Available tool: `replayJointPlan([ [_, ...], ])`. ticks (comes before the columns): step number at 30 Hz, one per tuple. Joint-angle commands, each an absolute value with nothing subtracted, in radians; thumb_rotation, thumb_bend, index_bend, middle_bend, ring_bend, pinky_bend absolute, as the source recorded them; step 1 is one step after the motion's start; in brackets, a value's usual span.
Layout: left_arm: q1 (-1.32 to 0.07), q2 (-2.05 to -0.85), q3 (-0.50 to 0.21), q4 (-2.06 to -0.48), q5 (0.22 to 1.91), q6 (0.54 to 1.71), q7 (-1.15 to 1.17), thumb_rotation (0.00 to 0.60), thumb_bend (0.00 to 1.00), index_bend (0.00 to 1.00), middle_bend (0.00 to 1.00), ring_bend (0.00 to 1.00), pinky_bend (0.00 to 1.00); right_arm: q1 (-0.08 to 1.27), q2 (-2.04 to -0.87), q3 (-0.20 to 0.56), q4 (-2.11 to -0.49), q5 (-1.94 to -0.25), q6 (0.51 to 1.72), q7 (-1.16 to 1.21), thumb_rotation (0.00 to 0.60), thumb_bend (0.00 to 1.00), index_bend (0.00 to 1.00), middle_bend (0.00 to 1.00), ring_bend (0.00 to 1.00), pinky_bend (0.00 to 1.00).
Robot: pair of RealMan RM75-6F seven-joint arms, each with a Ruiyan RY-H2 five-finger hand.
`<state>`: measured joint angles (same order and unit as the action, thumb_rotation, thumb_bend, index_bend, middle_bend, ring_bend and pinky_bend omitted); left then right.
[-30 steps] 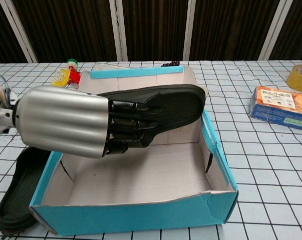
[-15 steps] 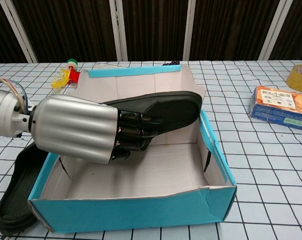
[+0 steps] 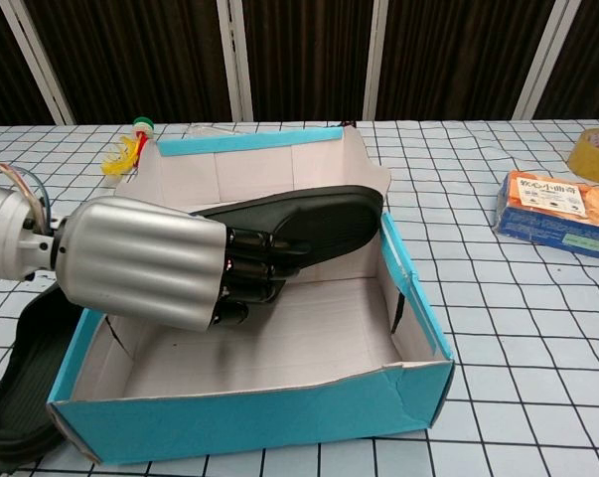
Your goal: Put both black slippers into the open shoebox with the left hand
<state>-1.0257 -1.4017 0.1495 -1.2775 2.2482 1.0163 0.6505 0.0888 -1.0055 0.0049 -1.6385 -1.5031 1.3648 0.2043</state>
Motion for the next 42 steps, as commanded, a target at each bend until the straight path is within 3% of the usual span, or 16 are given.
replayJointPlan([
  [1, -1.032, -1.403, 0.148, -1.278, 2.244, 1.005, 0.651, 0.6, 0.46, 0.45, 0.59, 0.14, 0.08, 0.088, -1.006, 0.006, -1.639, -1.502, 1.366, 0.204, 0.6, 0.22, 0.01, 0.07, 0.09, 0.07],
  [19, -1.09, -1.475, 0.109, -1.206, 2.242, 1.008, 0.638, 0.6, 0.46, 0.45, 0.59, 0.14, 0.08, 0.088, -1.006, 0.009, -1.642, -1.488, 1.359, 0.194, 0.6, 0.22, 0.01, 0.07, 0.1, 0.07],
  [42, -1.087, -1.492, 0.127, -1.198, 2.205, 0.998, 0.657, 0.6, 0.46, 0.45, 0.59, 0.14, 0.08, 0.084, -1.005, 0.013, -1.65, -1.479, 1.36, 0.186, 0.6, 0.22, 0.01, 0.07, 0.1, 0.07],
])
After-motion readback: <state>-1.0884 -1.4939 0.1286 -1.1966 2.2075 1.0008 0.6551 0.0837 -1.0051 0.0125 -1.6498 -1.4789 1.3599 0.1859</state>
